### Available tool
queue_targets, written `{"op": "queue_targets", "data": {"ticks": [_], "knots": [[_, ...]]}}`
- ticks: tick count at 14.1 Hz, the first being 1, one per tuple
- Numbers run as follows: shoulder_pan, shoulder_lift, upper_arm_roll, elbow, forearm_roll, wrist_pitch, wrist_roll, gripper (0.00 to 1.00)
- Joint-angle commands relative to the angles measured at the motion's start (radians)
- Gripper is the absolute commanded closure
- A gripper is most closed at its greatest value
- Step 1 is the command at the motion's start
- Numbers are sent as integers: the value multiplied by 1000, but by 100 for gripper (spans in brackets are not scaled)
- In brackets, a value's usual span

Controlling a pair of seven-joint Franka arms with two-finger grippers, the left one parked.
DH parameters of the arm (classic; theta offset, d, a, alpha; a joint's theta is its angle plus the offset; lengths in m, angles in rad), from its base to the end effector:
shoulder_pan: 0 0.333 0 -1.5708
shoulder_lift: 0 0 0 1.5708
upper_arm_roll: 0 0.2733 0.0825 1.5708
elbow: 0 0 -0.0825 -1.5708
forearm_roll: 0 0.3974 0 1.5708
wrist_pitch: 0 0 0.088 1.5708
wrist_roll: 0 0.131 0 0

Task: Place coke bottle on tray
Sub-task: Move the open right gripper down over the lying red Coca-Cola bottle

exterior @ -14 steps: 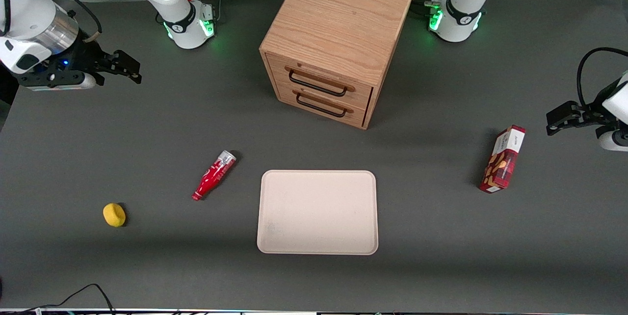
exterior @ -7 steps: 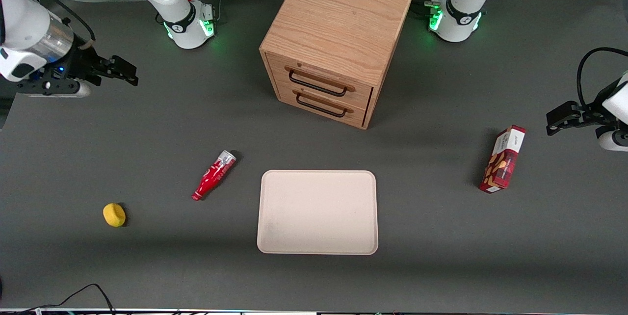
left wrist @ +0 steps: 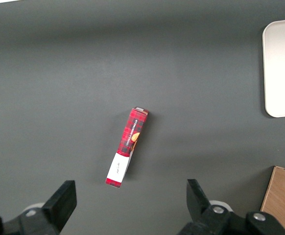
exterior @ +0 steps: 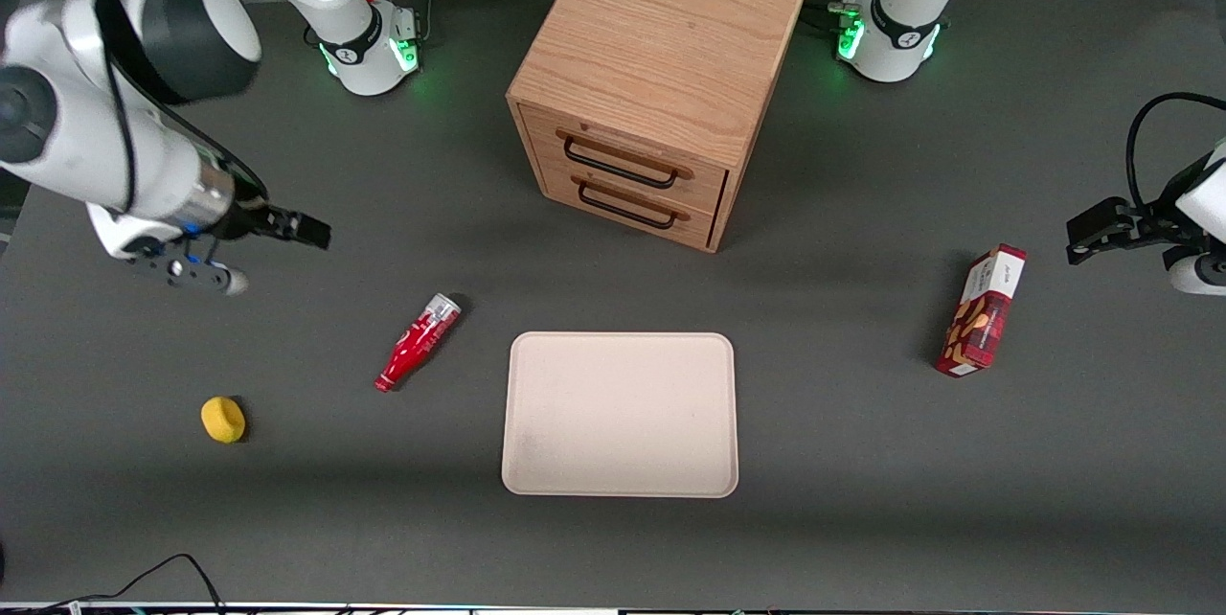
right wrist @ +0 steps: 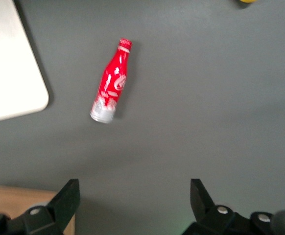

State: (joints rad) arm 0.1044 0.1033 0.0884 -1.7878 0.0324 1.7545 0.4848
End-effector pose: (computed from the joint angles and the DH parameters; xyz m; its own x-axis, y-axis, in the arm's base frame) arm 0.5714 0.1143 0.4081 0.9455 -0.2945 -0.1388 -0.2935 -0.9556 0.0281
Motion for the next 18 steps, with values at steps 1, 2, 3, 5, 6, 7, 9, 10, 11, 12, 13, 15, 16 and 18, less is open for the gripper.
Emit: {"op": "queue_targets", "data": {"ticks": [1,2,3,5,6,7,9,10,11,12,13,15,16,18], "knots": [[6,81,10,-5,-9,97,136,0],[6,105,20,-27,-12,156,187,0],[6,125,27,-48,-14,214,217,0],[6,166,30,-64,-15,293,239,0],[8,193,30,-67,-17,325,239,0],[9,219,31,-68,-23,362,241,0],[9,262,43,-79,-40,428,248,0],[9,274,44,-99,-46,478,283,0],[12,288,45,-120,-66,529,307,0],[23,309,45,-133,-78,563,328,0],[29,331,45,-133,-84,583,353,0],[34,354,45,-134,-106,618,409,0],[35,368,45,-134,-124,623,426,0],[35,388,47,-136,-150,643,445,0]]}}
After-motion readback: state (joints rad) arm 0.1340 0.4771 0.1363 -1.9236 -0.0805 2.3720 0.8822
